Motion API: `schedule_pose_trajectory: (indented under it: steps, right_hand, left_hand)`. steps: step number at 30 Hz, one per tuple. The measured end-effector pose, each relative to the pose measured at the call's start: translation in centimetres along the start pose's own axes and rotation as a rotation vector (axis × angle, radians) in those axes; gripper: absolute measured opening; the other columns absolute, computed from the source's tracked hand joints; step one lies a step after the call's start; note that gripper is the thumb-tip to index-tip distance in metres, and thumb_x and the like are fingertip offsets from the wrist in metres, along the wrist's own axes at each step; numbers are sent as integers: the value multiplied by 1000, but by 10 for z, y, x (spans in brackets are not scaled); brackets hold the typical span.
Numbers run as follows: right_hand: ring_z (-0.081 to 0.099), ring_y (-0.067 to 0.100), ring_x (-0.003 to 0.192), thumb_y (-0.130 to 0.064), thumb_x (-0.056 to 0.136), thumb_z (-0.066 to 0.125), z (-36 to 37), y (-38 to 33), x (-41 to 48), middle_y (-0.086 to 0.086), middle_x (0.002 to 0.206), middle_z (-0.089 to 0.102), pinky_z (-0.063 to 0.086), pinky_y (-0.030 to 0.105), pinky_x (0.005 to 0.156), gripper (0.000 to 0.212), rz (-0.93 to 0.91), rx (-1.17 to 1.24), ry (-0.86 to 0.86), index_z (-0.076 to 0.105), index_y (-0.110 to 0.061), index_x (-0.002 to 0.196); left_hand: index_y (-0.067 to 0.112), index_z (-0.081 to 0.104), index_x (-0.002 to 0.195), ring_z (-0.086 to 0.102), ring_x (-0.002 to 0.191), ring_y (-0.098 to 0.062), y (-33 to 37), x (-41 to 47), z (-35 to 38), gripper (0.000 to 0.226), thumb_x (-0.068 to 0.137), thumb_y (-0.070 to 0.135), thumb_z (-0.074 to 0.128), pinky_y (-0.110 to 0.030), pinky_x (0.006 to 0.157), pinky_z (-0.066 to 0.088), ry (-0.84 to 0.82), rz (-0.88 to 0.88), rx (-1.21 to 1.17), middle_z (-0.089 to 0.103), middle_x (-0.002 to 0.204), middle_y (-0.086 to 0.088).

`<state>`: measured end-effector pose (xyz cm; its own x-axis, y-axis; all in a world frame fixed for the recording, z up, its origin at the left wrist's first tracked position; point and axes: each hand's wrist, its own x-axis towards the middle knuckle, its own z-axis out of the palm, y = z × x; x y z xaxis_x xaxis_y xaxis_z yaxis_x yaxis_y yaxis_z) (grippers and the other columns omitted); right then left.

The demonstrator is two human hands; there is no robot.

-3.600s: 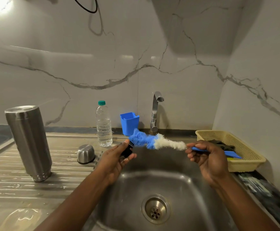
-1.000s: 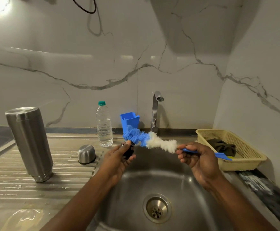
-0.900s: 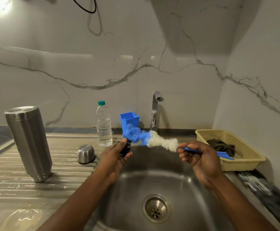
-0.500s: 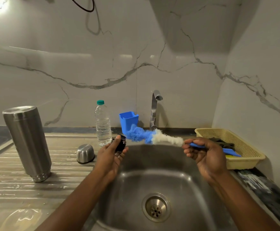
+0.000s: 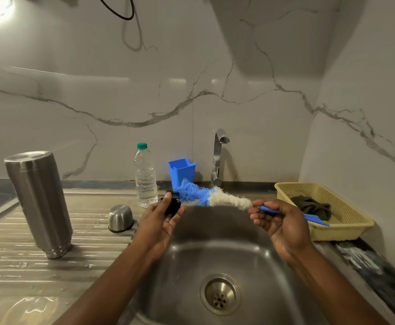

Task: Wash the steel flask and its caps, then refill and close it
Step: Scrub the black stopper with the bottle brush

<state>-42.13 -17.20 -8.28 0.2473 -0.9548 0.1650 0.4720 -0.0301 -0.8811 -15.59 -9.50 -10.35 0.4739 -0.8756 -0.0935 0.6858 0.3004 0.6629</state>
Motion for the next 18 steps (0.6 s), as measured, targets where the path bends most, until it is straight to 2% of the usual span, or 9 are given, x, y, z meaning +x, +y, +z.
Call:
schedule_pose_trajectory:
  steps: [5,8,12,16,18]
  right_hand:
    - [73,28,68,-2,99,43,4,3,-3,28,85,74,61,28,60,32,-2,-17,-22,72,9,92]
    - [74,29,71,-3,100,44,5,2,-3,29,89,75,62,29,62,31,-12,-34,-22,73,9,95]
    - [74,30,73,-2,100,45,7,4,-3,31,91,74,62,29,63,32,-21,-68,-48,74,8,95]
    - [72,27,67,0,99,43,6,-3,-5,28,84,74,60,28,59,33,-68,-54,-42,74,8,91]
    - [72,27,67,-1,99,43,6,-1,-5,28,84,73,60,28,59,33,-58,-58,-58,74,8,90]
  left_hand:
    - [2,61,123,73,117,-32,-1,-3,0,28,100,17,67,-42,92,63,-23,4,32,72,127,-23]
    - [3,63,119,71,118,-36,0,-5,2,24,100,16,67,-44,90,63,-30,15,30,73,125,-24]
    - [-3,61,120,76,107,-38,-7,-11,7,30,97,14,68,-39,82,66,-67,26,107,74,120,-25]
    - [-2,61,122,74,111,-38,1,-5,4,31,97,14,70,-40,82,66,19,68,79,72,123,-25]
    - [-1,61,124,74,113,-38,3,-7,1,32,98,15,69,-38,81,67,-8,35,89,72,123,-25]
